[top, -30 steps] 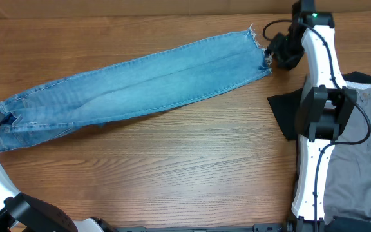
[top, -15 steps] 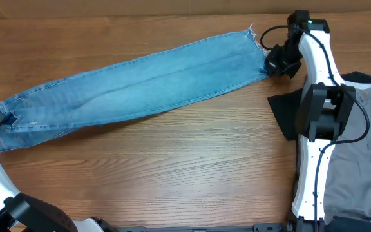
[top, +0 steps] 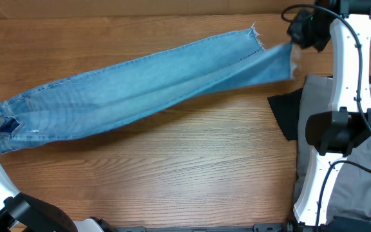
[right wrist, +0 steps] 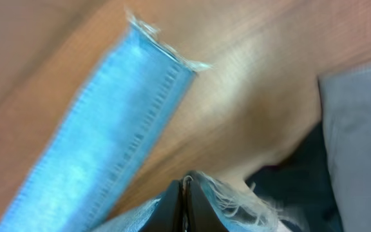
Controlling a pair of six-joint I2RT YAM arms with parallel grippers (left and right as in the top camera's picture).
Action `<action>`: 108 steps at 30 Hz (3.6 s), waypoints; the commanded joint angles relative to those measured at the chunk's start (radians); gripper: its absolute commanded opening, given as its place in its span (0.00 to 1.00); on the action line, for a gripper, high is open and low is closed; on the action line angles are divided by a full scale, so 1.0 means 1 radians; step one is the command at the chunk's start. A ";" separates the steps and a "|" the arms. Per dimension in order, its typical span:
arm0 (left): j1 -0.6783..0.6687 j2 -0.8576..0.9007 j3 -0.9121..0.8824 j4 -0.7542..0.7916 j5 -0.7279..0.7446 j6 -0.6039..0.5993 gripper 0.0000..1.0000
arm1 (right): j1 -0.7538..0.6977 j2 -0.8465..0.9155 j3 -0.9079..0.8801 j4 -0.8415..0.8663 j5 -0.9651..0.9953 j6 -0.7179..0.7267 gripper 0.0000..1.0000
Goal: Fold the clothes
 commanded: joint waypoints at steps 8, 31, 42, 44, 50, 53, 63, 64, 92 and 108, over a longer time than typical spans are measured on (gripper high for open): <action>-0.001 0.120 0.028 0.005 -0.021 0.019 0.04 | 0.030 0.093 -0.019 0.259 0.008 0.220 0.04; -0.001 0.179 0.028 0.130 0.170 0.016 0.34 | 0.072 0.278 -0.108 0.752 -0.192 0.346 0.59; -0.001 0.180 0.028 0.147 0.168 0.057 0.59 | 0.051 0.273 -0.090 0.546 -0.196 0.174 1.00; -0.001 0.180 0.028 0.154 0.164 0.077 0.58 | 0.035 0.273 -0.069 0.465 -0.196 0.141 1.00; -0.001 0.180 0.028 0.174 0.160 0.080 0.09 | 0.022 0.267 -0.053 0.356 -0.196 0.091 1.00; -0.001 0.180 0.028 0.173 0.161 0.080 0.04 | 0.022 0.262 -0.053 0.332 -0.196 0.071 1.00; -0.001 0.186 0.028 0.209 0.126 -0.026 0.04 | 0.023 0.239 -0.053 0.217 -0.180 0.019 1.00; -0.001 0.186 0.028 0.208 0.126 -0.026 0.04 | 0.023 0.240 -0.056 0.200 -0.151 0.032 1.00; 0.079 0.123 0.028 -0.047 0.166 -0.037 0.04 | -0.034 0.073 -0.303 0.209 0.061 0.154 0.04; 0.301 -0.221 0.028 -0.296 0.125 -0.064 0.04 | -0.157 -0.388 -0.303 0.080 0.105 0.151 0.04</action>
